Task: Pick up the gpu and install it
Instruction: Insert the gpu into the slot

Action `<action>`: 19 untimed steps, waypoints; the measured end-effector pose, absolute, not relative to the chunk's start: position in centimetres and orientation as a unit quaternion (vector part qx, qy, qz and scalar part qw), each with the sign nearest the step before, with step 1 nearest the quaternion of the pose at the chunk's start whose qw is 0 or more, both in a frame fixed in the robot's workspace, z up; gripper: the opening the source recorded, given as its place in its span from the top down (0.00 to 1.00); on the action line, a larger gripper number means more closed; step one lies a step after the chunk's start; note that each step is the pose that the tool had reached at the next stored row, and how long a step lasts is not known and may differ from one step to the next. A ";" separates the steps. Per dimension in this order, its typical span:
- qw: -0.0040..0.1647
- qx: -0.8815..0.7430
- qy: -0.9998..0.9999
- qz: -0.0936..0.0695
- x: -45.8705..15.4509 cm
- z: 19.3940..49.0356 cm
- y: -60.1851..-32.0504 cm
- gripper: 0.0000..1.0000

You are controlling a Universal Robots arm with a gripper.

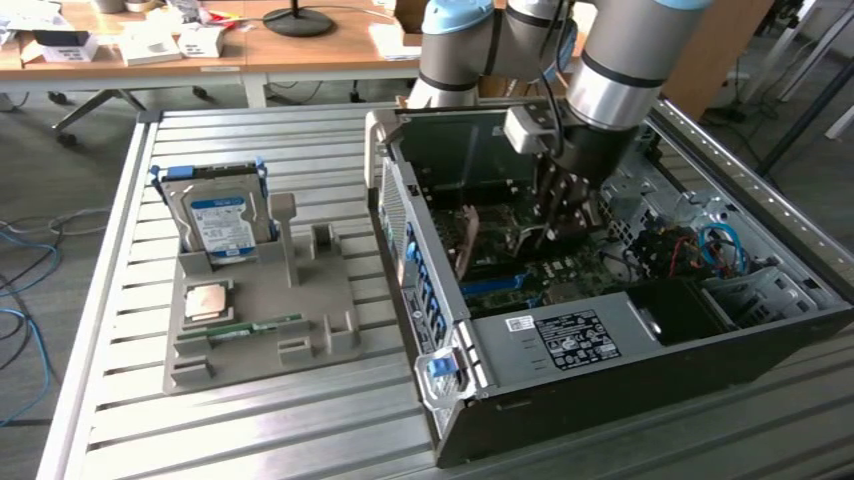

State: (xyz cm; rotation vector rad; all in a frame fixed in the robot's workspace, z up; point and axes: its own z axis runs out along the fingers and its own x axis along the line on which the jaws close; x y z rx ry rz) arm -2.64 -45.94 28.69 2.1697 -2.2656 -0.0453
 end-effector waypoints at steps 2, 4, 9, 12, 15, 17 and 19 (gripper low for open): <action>0.002 0.692 -0.722 -0.014 -2.7 28.7 -46.0 0.74; 0.002 0.692 -0.722 -0.014 -2.8 28.7 -46.0 0.74; 0.001 0.692 -0.722 -0.014 -3.4 28.7 -46.0 0.74; 0.001 0.692 -0.722 -0.014 -3.5 28.5 -46.0 0.74; 0.001 0.692 -0.722 -0.014 -3.5 28.4 -46.0 0.74; 0.001 0.692 -0.722 -0.014 -3.5 28.4 -46.0 0.74; 0.001 0.692 -0.722 -0.014 -3.5 28.4 -46.0 0.74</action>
